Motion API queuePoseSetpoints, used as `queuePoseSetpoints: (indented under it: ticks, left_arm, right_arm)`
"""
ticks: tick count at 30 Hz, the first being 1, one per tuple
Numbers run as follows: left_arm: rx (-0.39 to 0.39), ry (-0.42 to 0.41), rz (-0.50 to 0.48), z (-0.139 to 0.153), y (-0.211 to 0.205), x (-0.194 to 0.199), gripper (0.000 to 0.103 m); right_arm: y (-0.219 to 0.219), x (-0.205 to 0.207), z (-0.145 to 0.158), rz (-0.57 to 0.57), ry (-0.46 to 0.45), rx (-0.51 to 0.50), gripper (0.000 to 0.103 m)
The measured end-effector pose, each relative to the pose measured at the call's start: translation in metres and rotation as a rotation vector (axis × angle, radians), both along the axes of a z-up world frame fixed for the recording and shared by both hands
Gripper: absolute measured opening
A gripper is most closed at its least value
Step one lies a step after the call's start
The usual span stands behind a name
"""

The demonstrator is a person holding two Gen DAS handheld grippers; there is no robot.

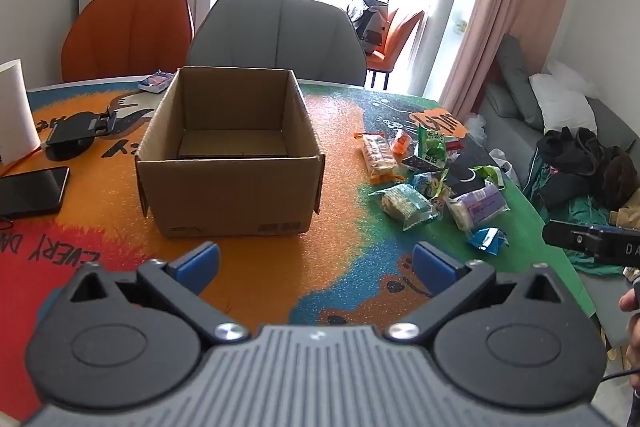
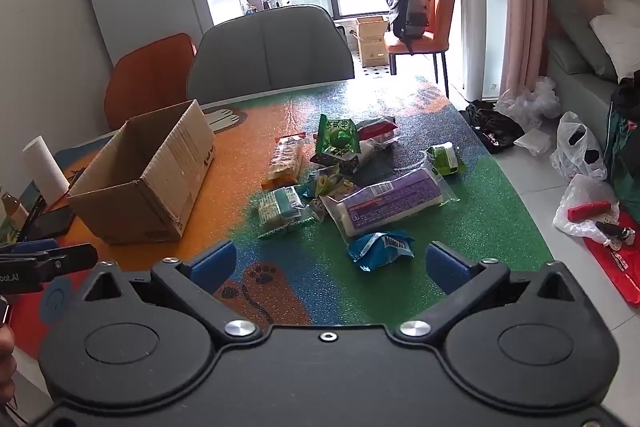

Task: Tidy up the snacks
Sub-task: 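Move both tools toward the snack pile beside the cardboard box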

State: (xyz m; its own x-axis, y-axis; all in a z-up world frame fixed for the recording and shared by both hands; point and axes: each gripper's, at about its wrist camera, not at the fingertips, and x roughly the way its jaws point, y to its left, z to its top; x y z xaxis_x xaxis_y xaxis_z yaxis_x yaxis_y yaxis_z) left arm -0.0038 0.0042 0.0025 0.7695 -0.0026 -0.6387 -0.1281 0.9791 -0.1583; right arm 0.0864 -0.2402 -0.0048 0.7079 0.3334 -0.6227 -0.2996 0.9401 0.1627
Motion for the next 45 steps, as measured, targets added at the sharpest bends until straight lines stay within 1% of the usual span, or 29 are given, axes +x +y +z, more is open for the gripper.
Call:
queuePoseSetpoints:
  ticks: [8, 28, 32, 33, 36, 37, 40, 41, 42, 45]
  left_arm:
    - [-0.001, -0.008, 0.007, 0.002, 0.005, 0.0, 0.102]
    - [0.015, -0.02, 0.022, 0.01, 0.017, 0.006, 0.102]
    - [0.016, -0.02, 0.025, 0.01, 0.021, 0.009, 0.102]
    - [0.016, -0.02, 0.026, 0.01, 0.022, 0.009, 0.102]
    - [0.016, -0.018, 0.026, 0.01, 0.023, 0.012, 0.102]
    - [0.016, -0.017, 0.024, 0.01, 0.023, 0.013, 0.102]
    - [0.018, -0.012, 0.015, 0.009, 0.022, 0.017, 0.102]
    - [0.019, -0.009, 0.012, 0.008, 0.022, 0.019, 0.102]
    - [0.018, -0.007, 0.009, 0.007, 0.021, 0.02, 0.102]
    - [0.012, 0.002, -0.003, 0.004, 0.02, 0.026, 0.102]
  right_arm:
    - [0.004, 0.001, 0.008, 0.008, -0.012, -0.006, 0.103]
    - [0.011, 0.011, 0.012, 0.019, -0.016, -0.001, 0.103]
    - [0.012, 0.016, 0.01, 0.019, 0.013, 0.008, 0.103]
    - [0.012, 0.016, 0.01, 0.02, 0.022, 0.033, 0.103]
    - [0.013, 0.017, 0.01, 0.023, 0.029, 0.033, 0.103]
    - [0.012, 0.018, 0.01, 0.023, 0.046, 0.042, 0.103]
    - [0.013, 0.021, 0.009, 0.02, 0.036, 0.02, 0.103]
    - [0.01, 0.019, 0.008, 0.02, 0.039, 0.07, 0.103]
    - [0.01, 0.02, 0.008, 0.019, 0.036, 0.075, 0.103]
    - [0.011, 0.023, 0.005, 0.016, 0.03, 0.047, 0.103]
